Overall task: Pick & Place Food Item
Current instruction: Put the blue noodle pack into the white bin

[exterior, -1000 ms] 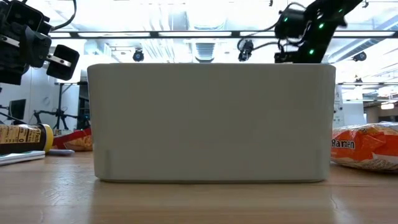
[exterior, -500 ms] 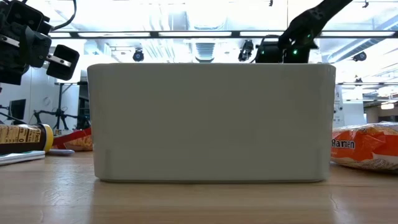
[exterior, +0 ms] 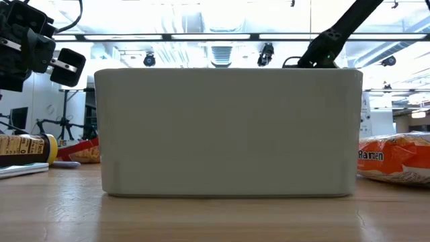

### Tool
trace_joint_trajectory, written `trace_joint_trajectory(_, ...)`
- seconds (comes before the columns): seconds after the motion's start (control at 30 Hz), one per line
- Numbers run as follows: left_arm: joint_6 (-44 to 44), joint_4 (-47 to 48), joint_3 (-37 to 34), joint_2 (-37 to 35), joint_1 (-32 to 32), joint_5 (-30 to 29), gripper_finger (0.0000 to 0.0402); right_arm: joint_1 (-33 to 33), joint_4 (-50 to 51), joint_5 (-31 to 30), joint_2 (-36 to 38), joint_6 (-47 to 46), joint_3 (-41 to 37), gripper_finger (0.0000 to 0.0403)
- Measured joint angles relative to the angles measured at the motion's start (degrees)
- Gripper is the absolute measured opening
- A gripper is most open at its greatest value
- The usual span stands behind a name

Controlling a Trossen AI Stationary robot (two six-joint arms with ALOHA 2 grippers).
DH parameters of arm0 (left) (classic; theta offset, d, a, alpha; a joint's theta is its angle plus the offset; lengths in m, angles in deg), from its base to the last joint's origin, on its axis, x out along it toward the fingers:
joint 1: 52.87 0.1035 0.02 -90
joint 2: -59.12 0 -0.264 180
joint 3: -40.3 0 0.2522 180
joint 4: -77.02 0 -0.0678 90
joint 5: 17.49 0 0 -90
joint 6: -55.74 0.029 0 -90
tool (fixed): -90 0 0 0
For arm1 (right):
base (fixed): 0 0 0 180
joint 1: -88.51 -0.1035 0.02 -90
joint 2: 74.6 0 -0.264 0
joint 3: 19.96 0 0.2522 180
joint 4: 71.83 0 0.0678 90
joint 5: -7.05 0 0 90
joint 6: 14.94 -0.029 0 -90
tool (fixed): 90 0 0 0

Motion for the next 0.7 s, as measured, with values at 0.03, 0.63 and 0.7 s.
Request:
trace_joint_trajectory(0.03,0.0,0.0,0.0,0.0,0.0,0.0,0.0111,0.1,-0.1,0.0,-0.5,0.5,0.0,0.0381)
trace_joint_trajectory(0.63,0.0,0.0,0.0,0.0,0.0,0.0,0.0111,0.4,-0.8,0.0,-3.6,0.1,-0.1,0.0344)
trace_joint_trajectory(0.7,0.0,0.0,0.0,0.0,0.0,0.0,0.0111,0.4,-0.8,-0.1,-3.6,0.1,-0.1,0.0316)
